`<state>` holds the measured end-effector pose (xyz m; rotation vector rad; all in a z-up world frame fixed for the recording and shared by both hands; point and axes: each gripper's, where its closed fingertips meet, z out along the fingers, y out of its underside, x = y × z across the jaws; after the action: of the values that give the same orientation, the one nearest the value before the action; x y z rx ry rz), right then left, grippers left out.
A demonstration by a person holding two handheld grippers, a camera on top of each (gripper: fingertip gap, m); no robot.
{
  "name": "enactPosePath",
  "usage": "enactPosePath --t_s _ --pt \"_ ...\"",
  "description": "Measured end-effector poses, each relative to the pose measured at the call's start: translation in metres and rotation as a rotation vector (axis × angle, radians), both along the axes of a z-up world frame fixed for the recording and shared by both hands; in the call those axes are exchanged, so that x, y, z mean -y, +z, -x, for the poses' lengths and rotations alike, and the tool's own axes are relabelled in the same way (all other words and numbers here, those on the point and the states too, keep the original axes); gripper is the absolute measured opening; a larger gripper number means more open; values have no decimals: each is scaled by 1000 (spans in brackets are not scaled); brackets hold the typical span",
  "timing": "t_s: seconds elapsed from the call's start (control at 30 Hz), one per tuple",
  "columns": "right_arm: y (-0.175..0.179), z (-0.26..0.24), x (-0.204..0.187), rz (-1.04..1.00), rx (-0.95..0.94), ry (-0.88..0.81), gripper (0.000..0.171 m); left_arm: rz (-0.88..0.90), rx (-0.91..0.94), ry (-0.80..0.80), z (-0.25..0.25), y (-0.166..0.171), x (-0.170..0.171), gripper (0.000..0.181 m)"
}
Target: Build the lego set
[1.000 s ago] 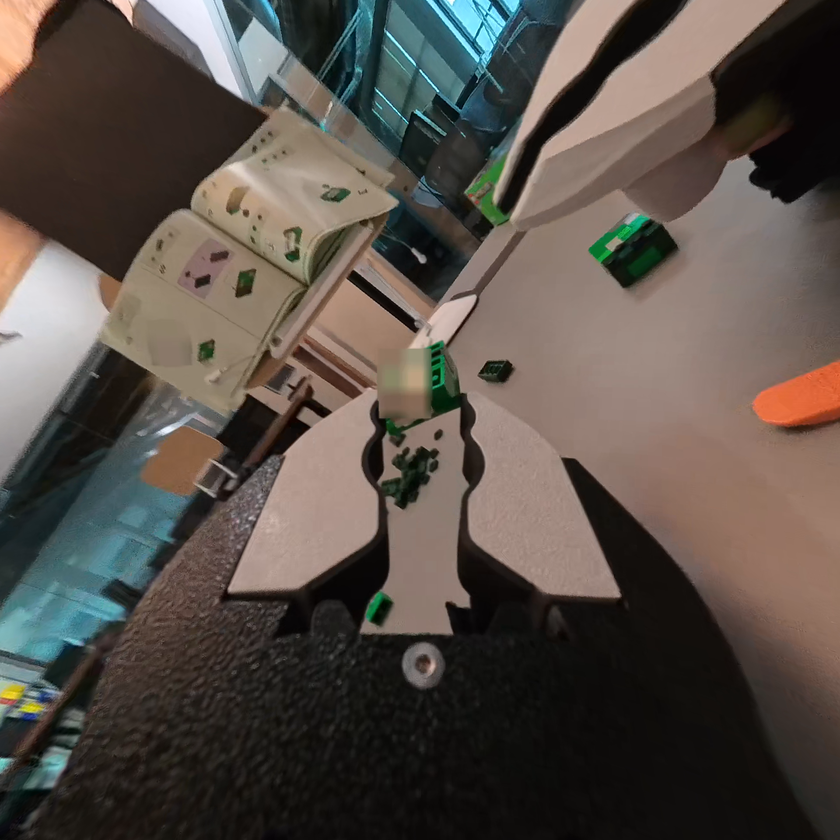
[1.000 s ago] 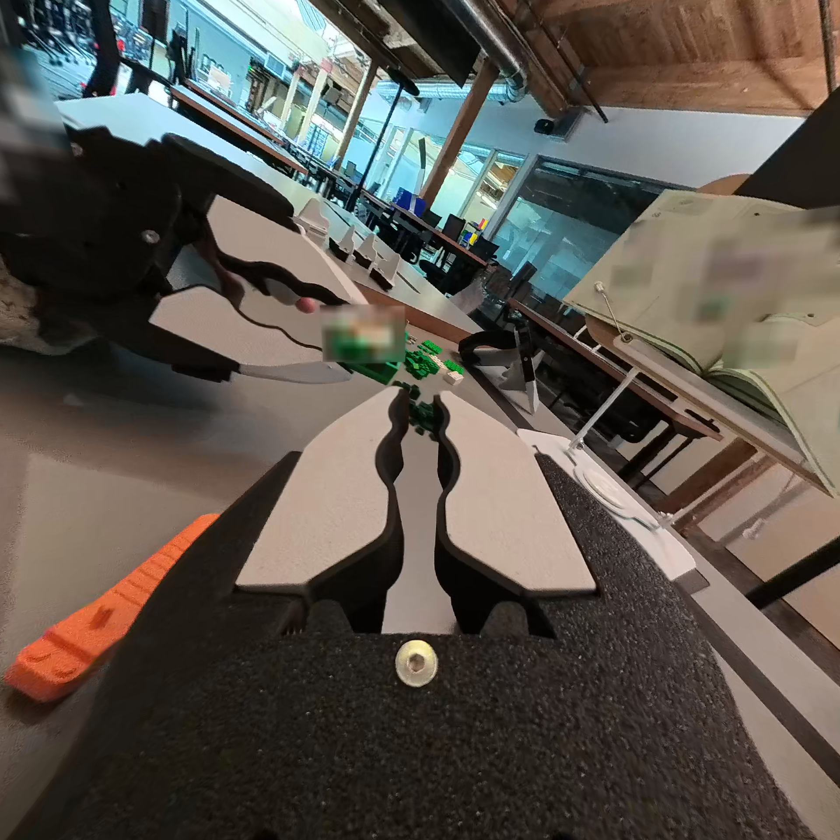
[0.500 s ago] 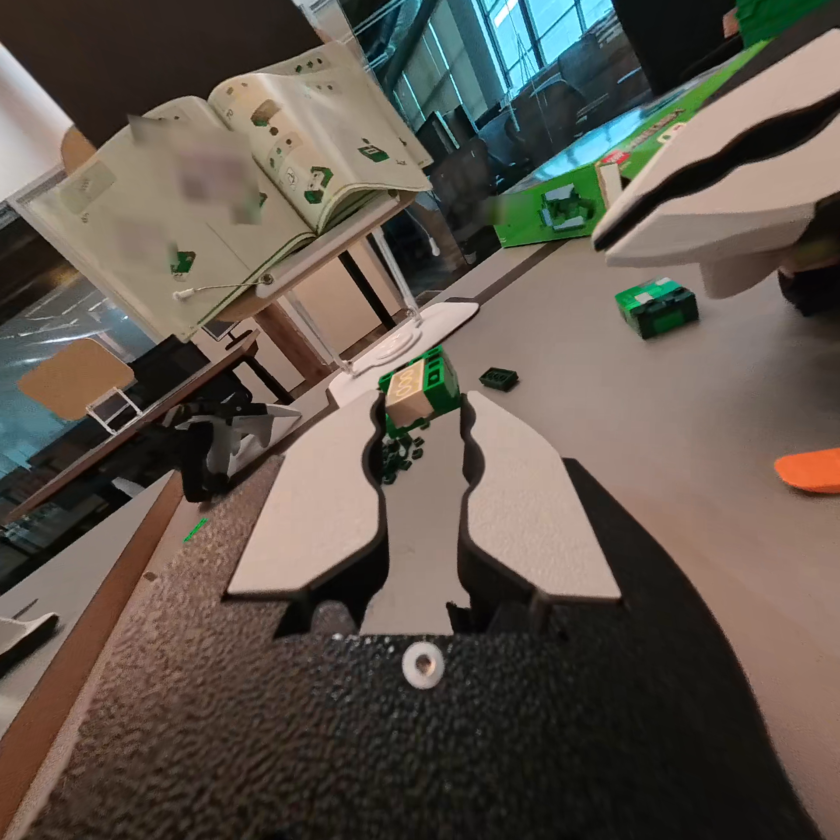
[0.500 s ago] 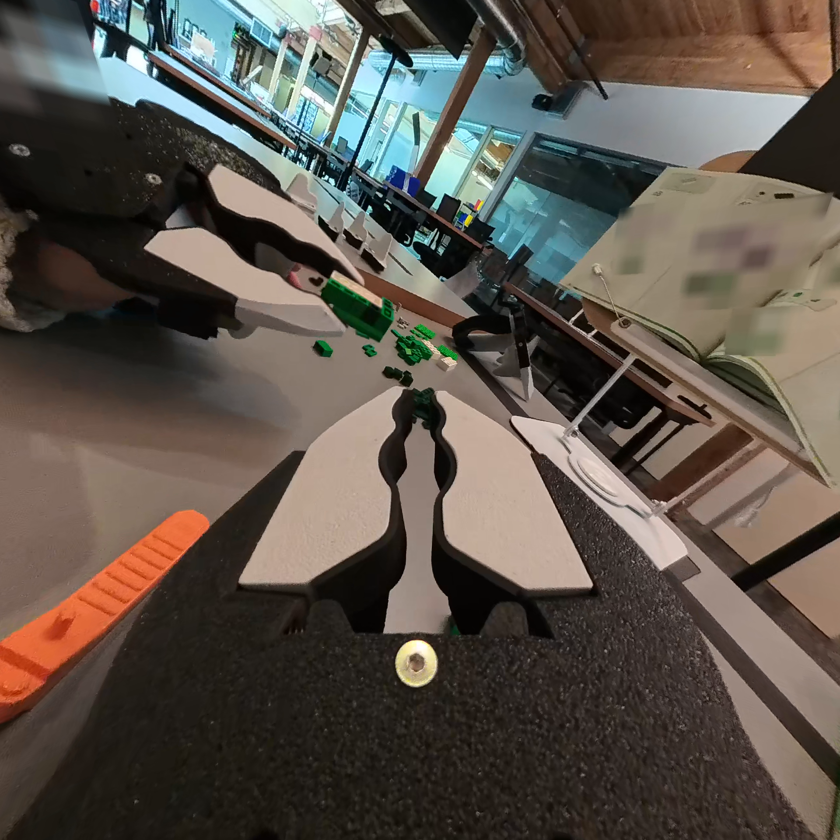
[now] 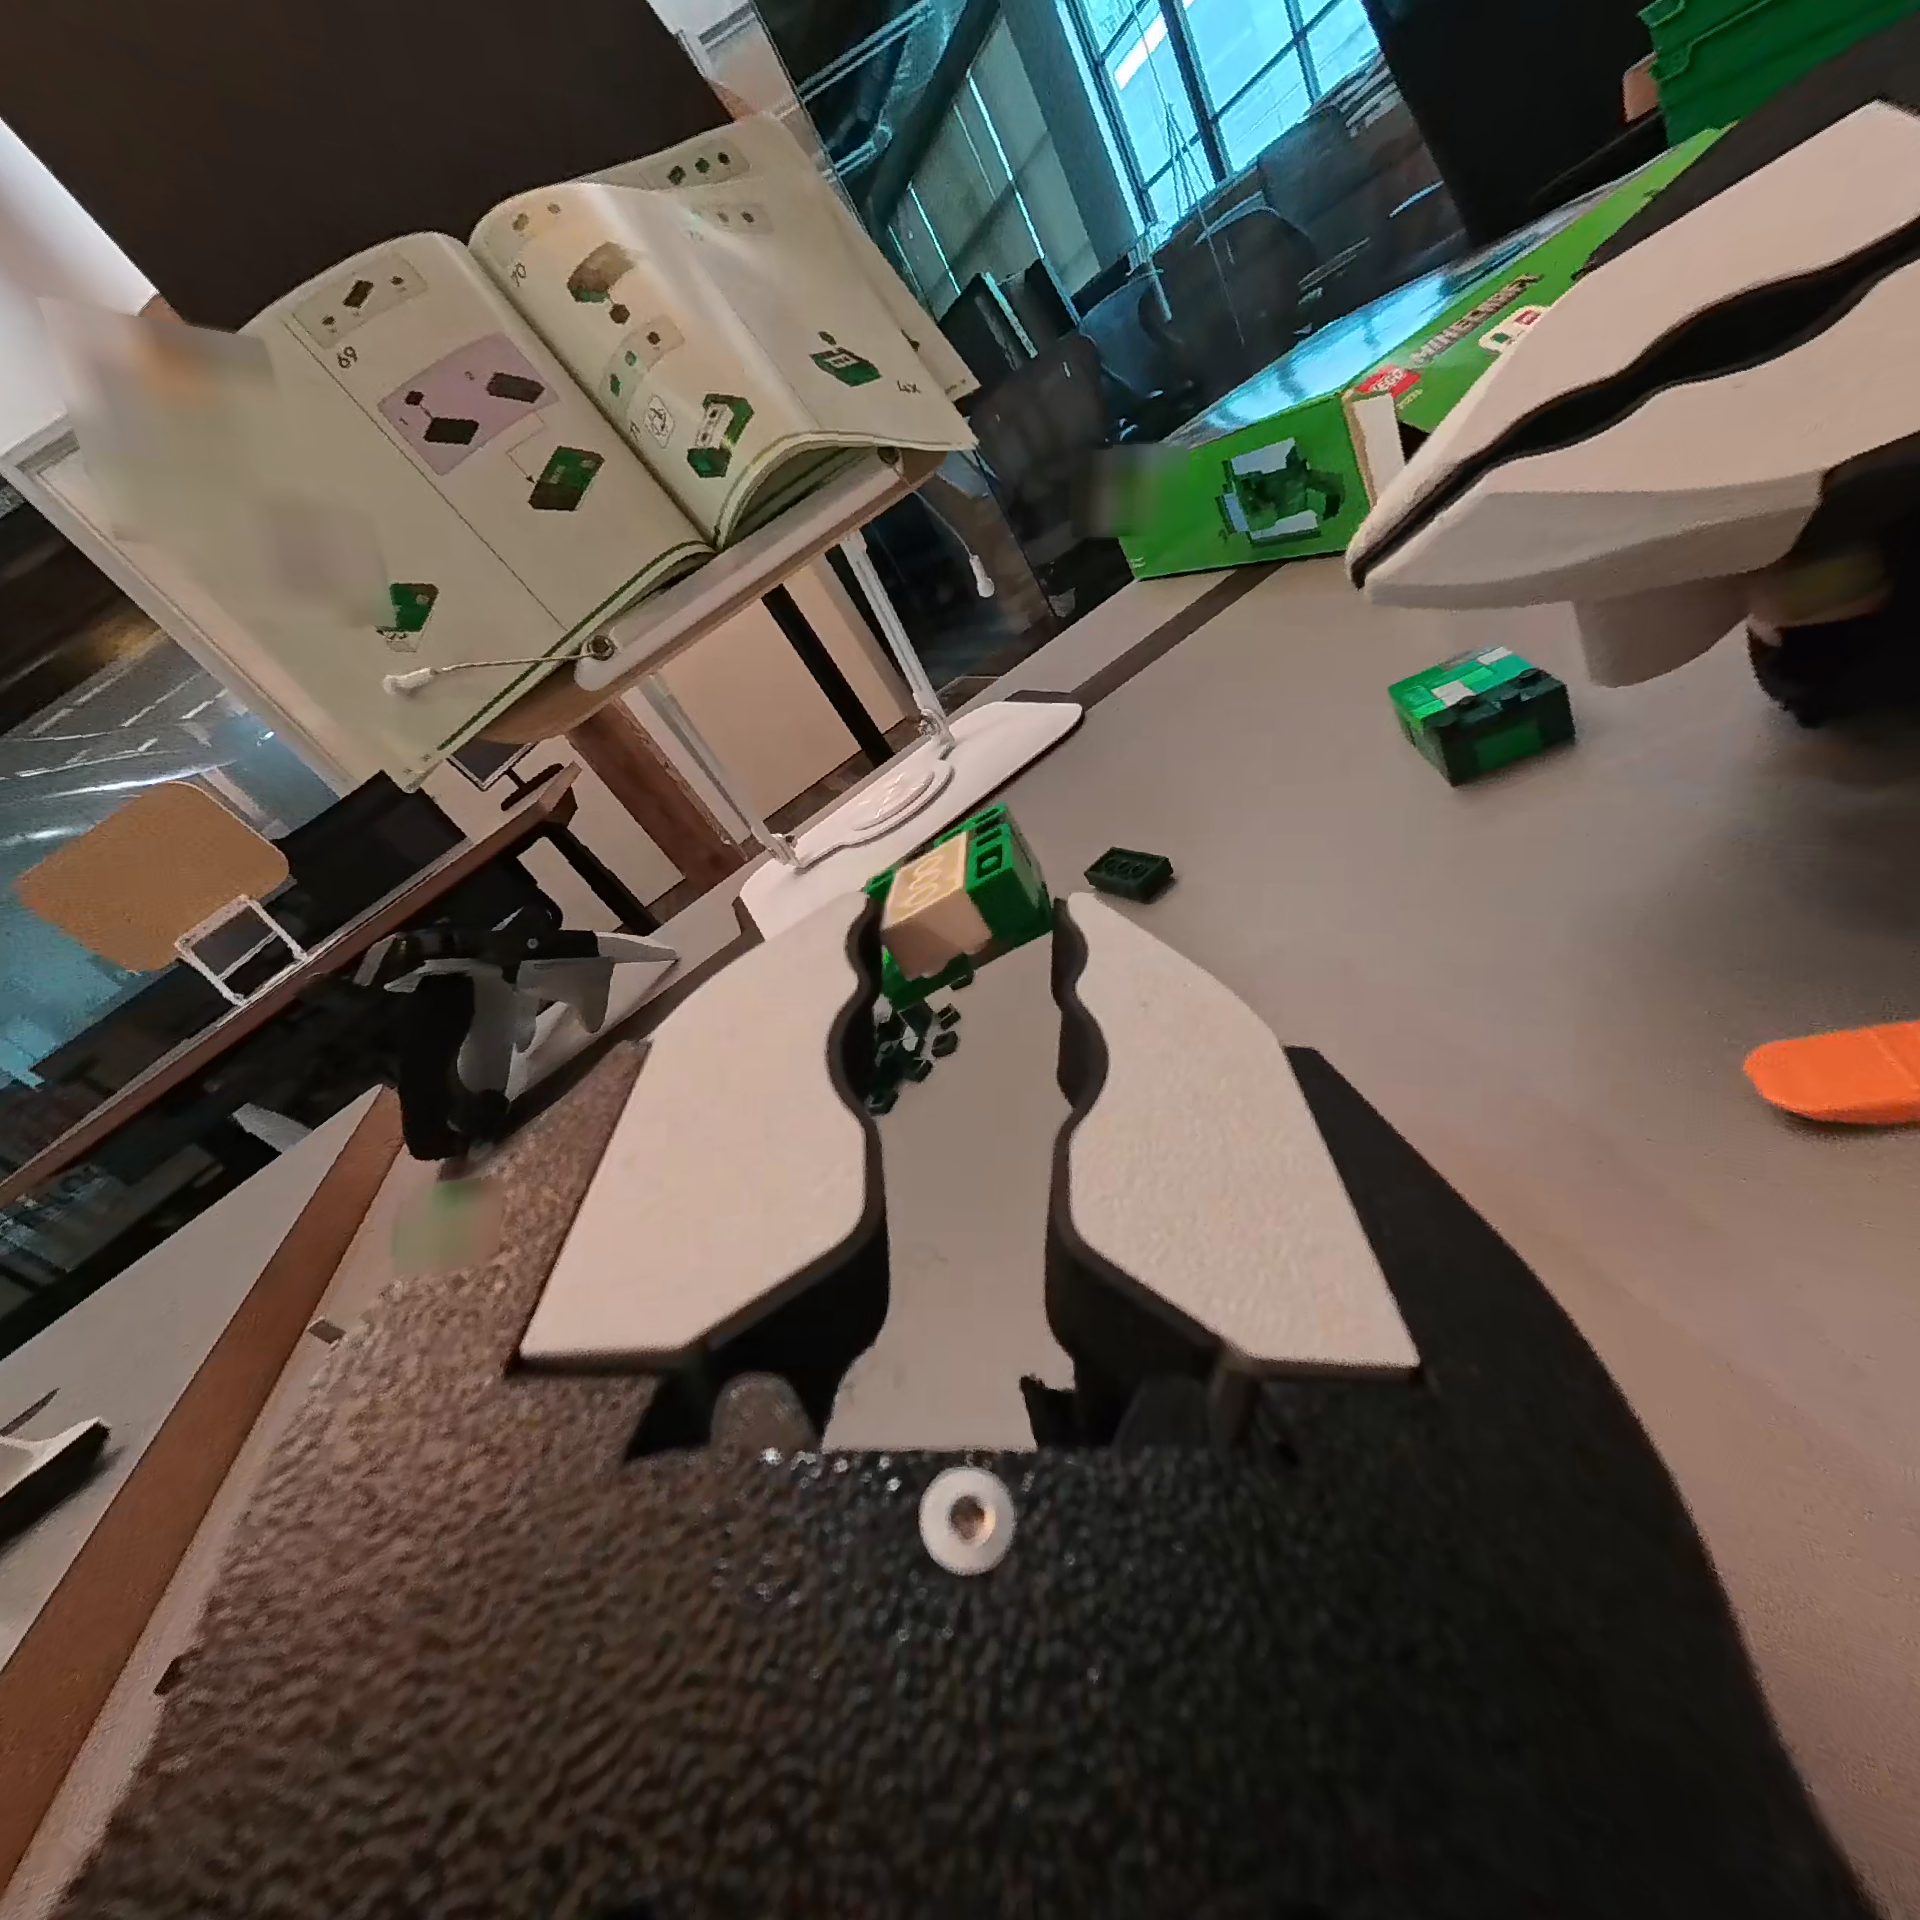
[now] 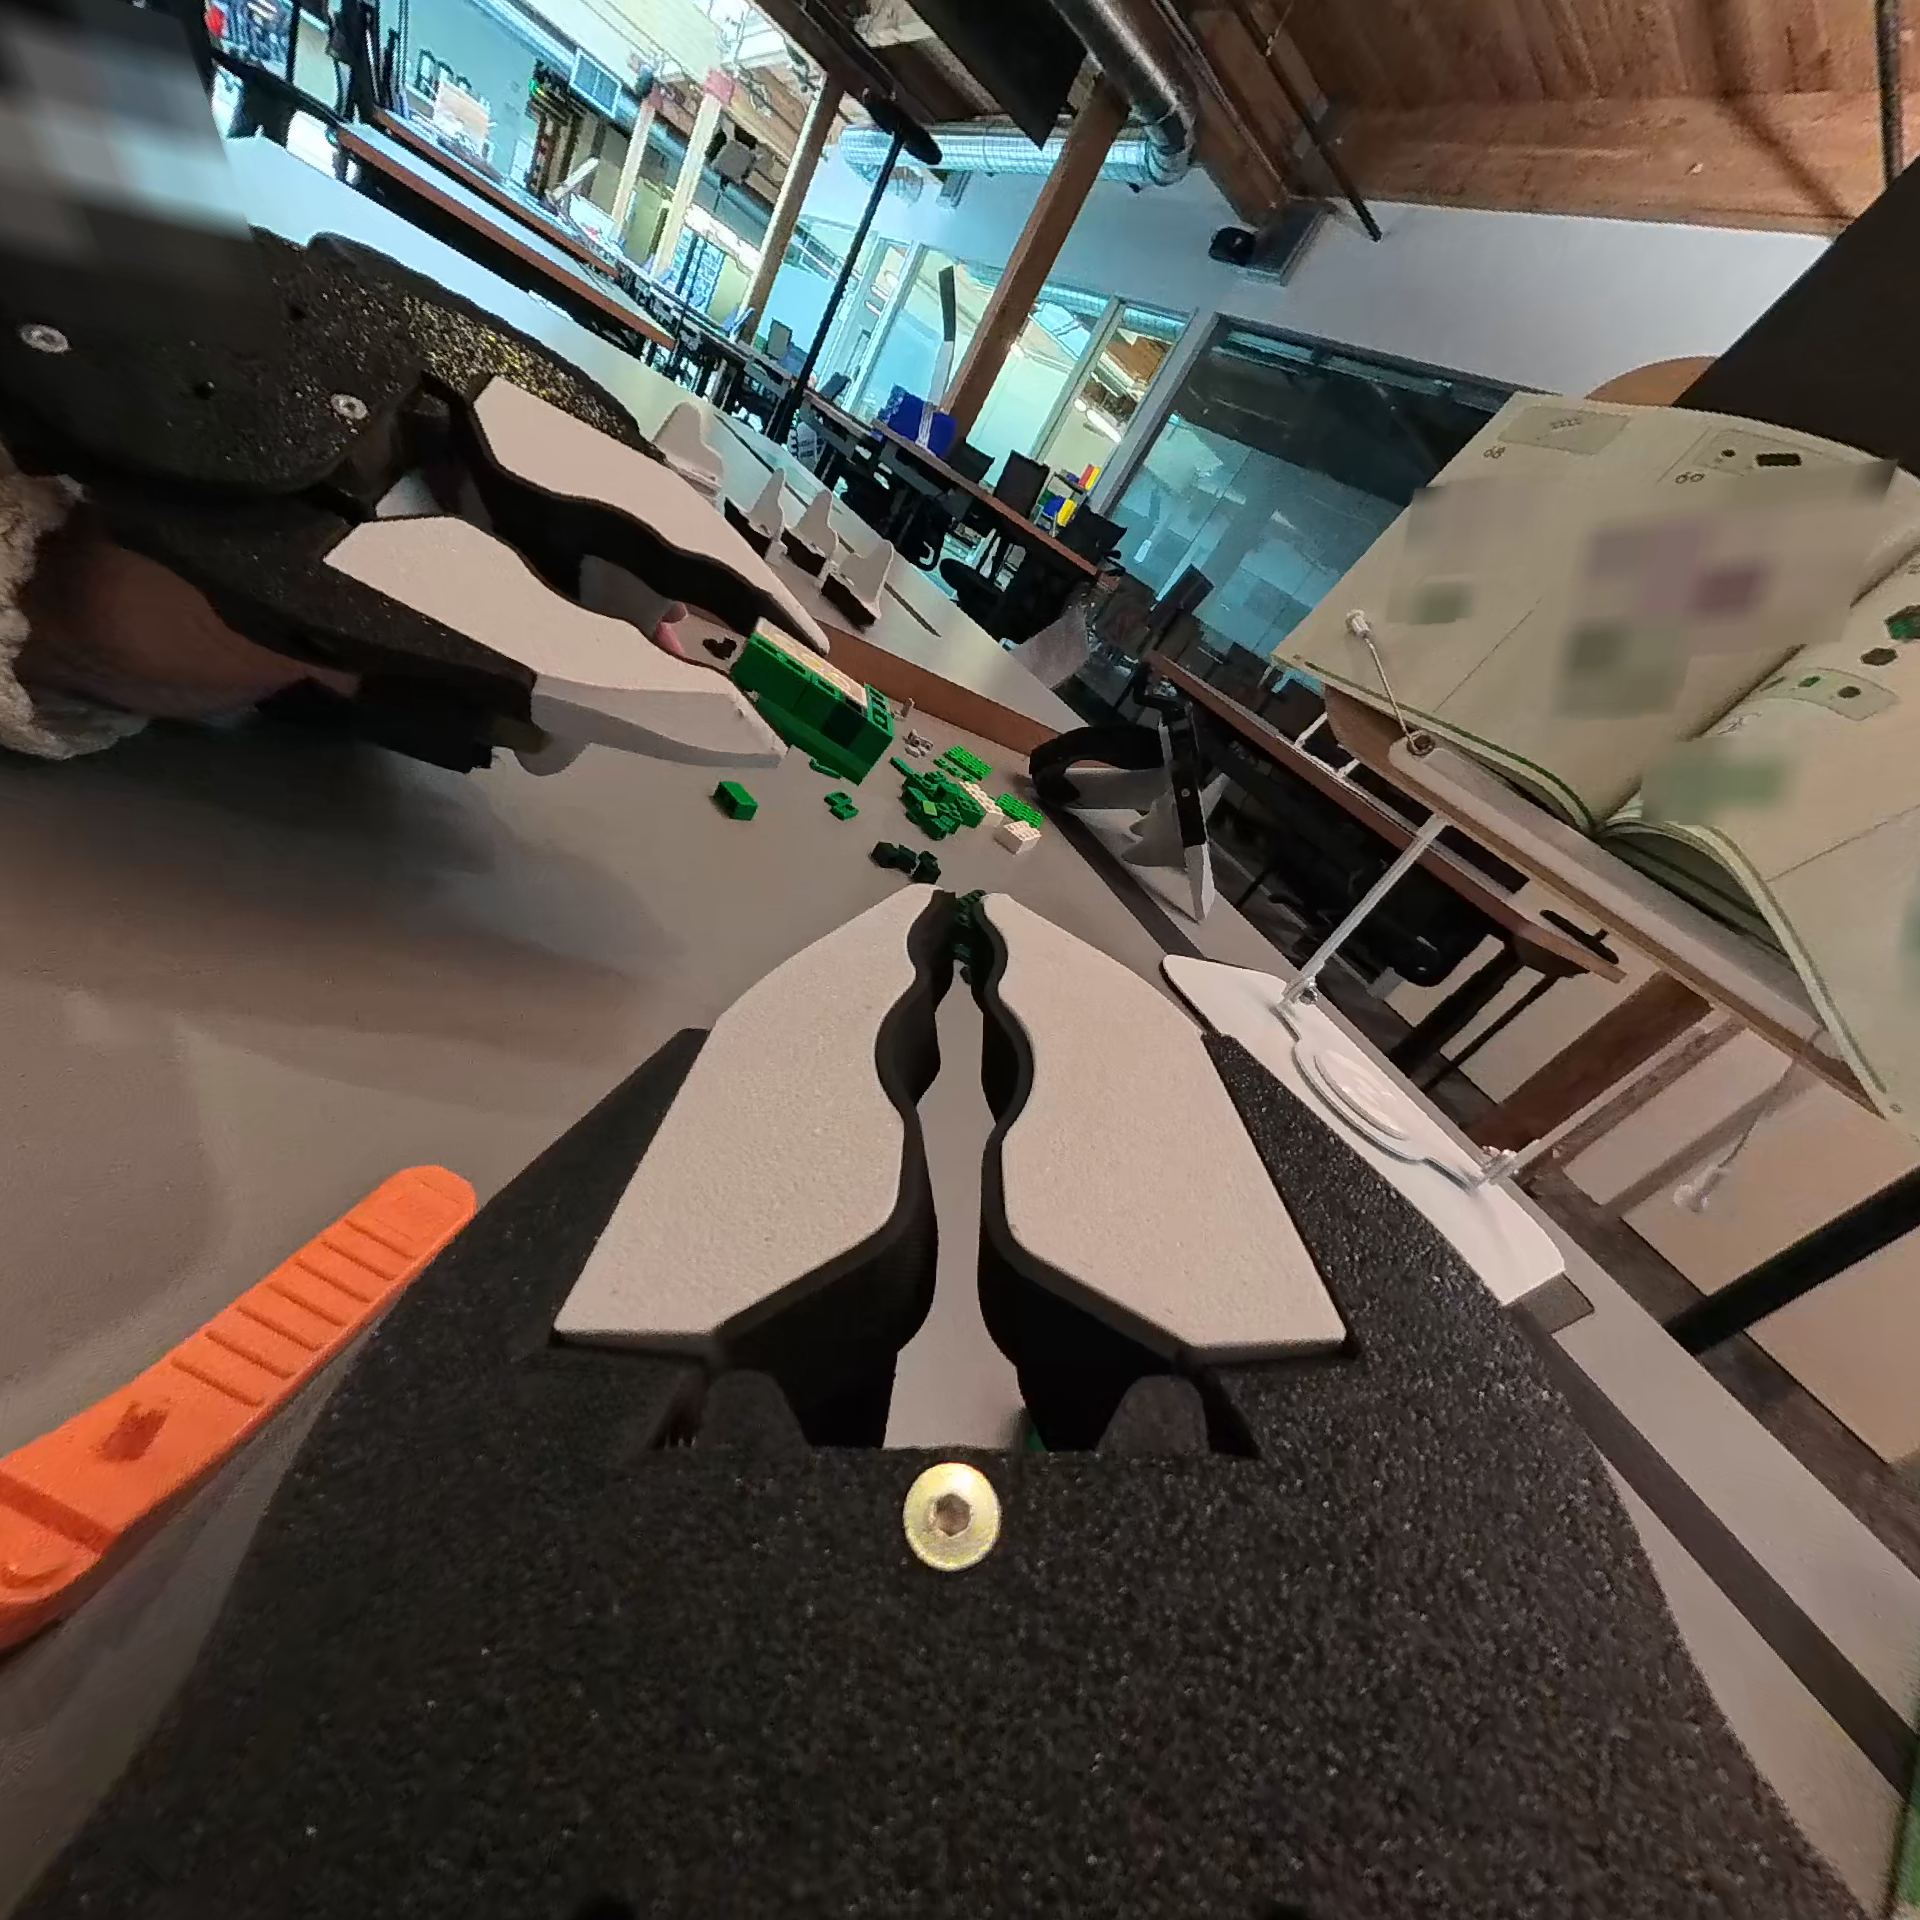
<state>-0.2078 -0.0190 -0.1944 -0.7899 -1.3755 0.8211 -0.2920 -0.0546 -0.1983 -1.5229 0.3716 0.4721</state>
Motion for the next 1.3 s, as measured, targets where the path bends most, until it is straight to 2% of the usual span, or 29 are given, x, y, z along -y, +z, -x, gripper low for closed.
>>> enactPosePath --t_s 0.23,0.4,0.8,0.83,0.9,0.97,1.0,1.17,1.3 --pt "0 4 3 3 1 18 2 -26 24 -92 -13 4 3 32" --pt "-3 8 18 13 34 125 2 -32 39 -127 -17 6 4 32" --pt "-1 13 20 1 31 129 2 -17 38 -158 -23 4 5 31" --pt "0 14 19 1 27 124 5 -16 45 -174 -25 4 5 31" --pt "1 15 18 -12 17 105 21 -11 77 -237 -33 5 8 31" --pt "0 18 23 -73 25 98 40 -5 123 -317 -43 6 12 31" --pt "-1 18 26 -135 27 87 42 0 152 -357 -48 7 15 31" --pt "-4 22 44 -494 -14 13 43 68 293 -564 -71 9 27 31" --pt "0 21 49 -551 -48 10 41 149 336 -658 -84 4 30 31"
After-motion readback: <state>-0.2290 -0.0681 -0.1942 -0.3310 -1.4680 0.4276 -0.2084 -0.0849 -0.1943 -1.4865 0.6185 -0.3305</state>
